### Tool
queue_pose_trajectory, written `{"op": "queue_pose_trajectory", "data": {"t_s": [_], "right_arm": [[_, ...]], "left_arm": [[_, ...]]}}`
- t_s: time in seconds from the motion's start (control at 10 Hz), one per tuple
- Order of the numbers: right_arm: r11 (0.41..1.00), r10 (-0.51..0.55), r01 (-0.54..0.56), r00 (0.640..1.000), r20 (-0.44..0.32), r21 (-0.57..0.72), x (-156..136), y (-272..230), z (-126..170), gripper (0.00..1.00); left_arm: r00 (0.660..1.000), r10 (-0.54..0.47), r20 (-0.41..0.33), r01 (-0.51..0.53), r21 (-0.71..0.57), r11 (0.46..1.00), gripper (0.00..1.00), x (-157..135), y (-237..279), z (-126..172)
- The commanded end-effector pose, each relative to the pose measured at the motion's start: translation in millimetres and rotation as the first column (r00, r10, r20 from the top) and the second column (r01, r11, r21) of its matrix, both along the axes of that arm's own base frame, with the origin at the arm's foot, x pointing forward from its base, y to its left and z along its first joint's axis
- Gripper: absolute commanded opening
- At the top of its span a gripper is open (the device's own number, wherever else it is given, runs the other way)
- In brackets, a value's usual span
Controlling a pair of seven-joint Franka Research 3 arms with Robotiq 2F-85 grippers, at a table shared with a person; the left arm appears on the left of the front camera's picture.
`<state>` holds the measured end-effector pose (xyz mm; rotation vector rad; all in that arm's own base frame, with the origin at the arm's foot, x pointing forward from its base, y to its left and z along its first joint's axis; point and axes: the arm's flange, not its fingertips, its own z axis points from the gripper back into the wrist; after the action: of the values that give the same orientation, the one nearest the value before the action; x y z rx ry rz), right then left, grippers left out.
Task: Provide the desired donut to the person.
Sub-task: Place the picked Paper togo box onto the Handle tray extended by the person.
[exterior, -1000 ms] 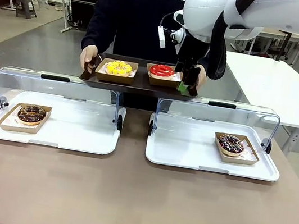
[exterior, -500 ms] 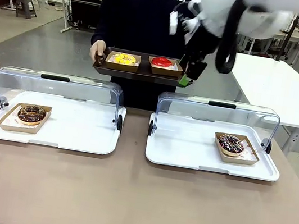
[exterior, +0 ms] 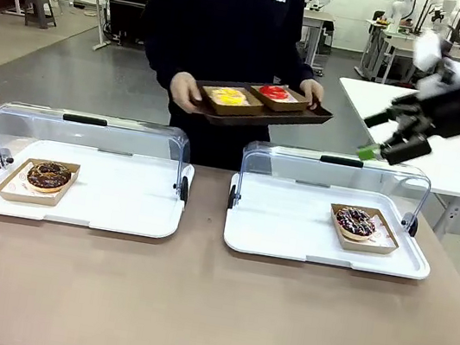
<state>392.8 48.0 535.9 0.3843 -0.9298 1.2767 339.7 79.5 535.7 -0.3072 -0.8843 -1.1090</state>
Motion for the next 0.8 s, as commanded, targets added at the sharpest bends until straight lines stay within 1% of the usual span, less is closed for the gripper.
{"op": "queue_pose_trajectory", "data": {"t_s": [0.0, 0.1, 0.2, 0.4, 0.5, 0.6, 0.7], "right_arm": [[0.994, -0.037, 0.034, 0.999, 0.021, 0.108, -19.9, -20.4, -24.4, 1.0], [0.986, -0.064, 0.065, 0.998, -0.008, 0.152, -25.6, -36.5, -32.4, 1.0], [0.983, -0.059, 0.069, 0.996, -0.065, 0.172, -26.5, -48.4, -38.1, 1.0], [0.983, -0.041, 0.059, 0.994, -0.102, 0.171, -21.8, -59.7, -41.1, 1.0], [0.982, -0.047, 0.065, 0.993, -0.108, 0.175, -20.8, -62.4, -41.1, 1.0], [0.983, -0.057, 0.076, 0.992, -0.115, 0.167, -20.2, -64.2, -40.6, 1.0], [0.984, -0.091, 0.109, 0.988, -0.126, 0.141, -18.3, -65.5, -40.3, 1.0]], "left_arm": [[1.0, 0.003, -0.002, -0.003, -0.008, 1.0, 1.0, -0.8, 0.4, 0.6], [1.0, 0.003, -0.002, -0.003, -0.008, 1.0, 1.0, -0.8, 0.4, 0.6], [1.0, 0.003, -0.002, -0.003, -0.008, 1.0, 1.0, -0.8, 0.4, 0.6], [1.0, 0.003, -0.002, -0.003, -0.008, 1.0, 1.0, -0.8, 0.4, 0.6], [1.0, 0.003, -0.002, -0.003, -0.008, 1.0, 1.0, -0.8, 0.4, 0.6], [1.0, 0.003, -0.002, -0.003, -0.008, 1.0, 1.0, -0.8, 0.4, 0.6], [1.0, 0.003, -0.002, -0.003, -0.008, 1.0, 1.0, -0.8, 0.4, 0.6]]}}
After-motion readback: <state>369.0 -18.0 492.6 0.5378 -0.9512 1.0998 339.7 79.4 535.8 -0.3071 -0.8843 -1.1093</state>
